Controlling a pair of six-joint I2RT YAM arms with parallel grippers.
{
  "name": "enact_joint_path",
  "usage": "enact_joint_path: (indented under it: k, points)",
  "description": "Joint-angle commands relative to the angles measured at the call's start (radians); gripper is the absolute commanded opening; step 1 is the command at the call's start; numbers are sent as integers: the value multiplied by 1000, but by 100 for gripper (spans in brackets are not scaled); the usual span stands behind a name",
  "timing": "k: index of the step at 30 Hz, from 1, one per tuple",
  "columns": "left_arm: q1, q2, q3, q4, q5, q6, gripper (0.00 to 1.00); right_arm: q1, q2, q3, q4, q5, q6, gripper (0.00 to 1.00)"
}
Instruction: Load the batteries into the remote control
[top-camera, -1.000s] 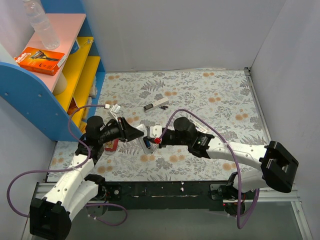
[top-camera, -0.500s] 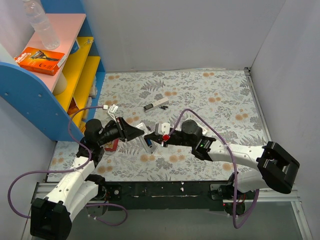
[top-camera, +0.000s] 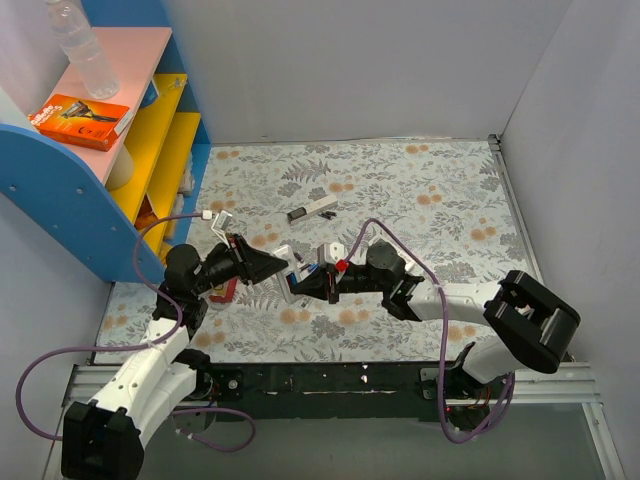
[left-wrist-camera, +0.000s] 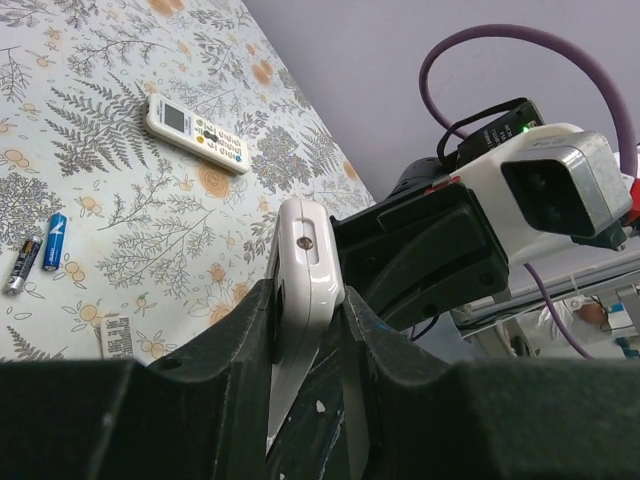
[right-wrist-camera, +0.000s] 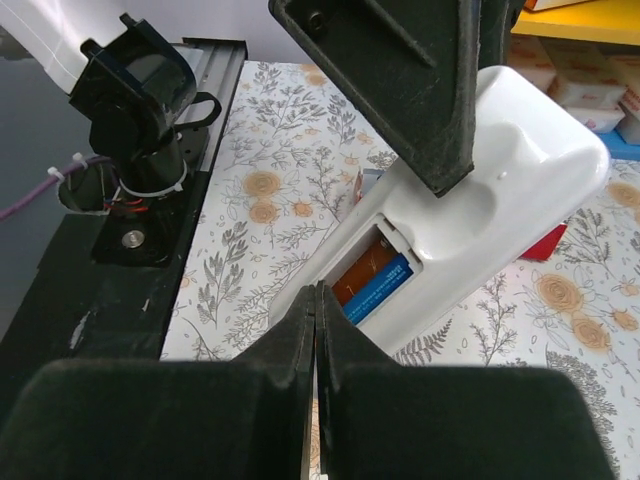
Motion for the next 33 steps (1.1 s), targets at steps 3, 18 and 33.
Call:
enact_joint_path:
  k: [3,18,33]
  points:
    - [-27,-58,34,79,90,-44,0,-14,42,-39,-182,52,47,1]
    - [-27,-40,206,-535,-378,370,0,-14,-155,121,-525,237,73,68]
    - [-26,-101,205,-585,-490,464,0,-127,66,403,-907,554,102,82]
